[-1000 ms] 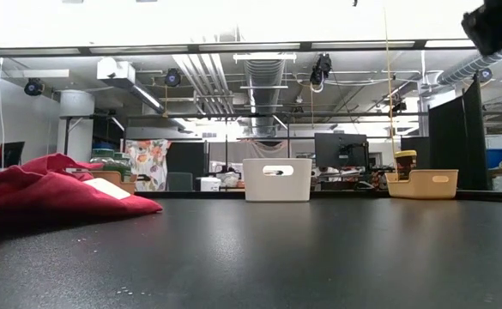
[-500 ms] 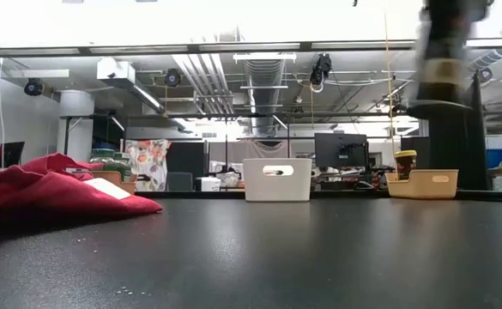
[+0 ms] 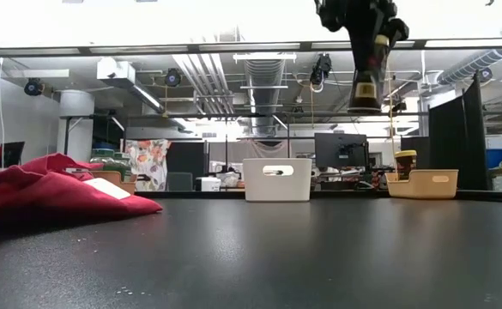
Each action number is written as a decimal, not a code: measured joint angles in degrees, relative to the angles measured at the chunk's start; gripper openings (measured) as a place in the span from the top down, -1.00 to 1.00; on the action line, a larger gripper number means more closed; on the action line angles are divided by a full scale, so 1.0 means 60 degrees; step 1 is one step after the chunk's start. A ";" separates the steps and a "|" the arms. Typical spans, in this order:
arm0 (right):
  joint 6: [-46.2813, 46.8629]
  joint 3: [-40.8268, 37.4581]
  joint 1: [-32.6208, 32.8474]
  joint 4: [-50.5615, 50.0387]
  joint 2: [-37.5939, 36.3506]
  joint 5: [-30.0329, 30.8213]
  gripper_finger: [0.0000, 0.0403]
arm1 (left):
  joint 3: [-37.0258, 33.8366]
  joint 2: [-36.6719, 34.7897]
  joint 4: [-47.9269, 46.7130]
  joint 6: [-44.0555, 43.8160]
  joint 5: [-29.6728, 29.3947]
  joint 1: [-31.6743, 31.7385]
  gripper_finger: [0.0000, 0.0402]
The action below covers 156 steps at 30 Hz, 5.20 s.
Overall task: Sort spices by type
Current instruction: Put the right yellow seasoning bottle into the yellow bin
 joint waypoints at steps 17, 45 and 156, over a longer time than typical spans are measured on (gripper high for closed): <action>-0.3143 -0.0066 -0.3987 -0.0686 -0.0811 -0.0543 -0.05 | -0.0836 0.0000 0.0191 0.0004 -0.0495 0.0026 -0.18; -0.4833 -0.2182 -0.8164 0.1242 -0.0849 -0.0059 -0.05 | -0.1311 -0.0006 -0.0359 0.0175 -0.1228 0.0127 -0.18; -0.5184 -0.3439 -0.8663 0.2298 0.1326 0.0899 -0.15 | -0.1304 -0.0007 0.0293 0.0101 -0.1155 0.0393 -0.18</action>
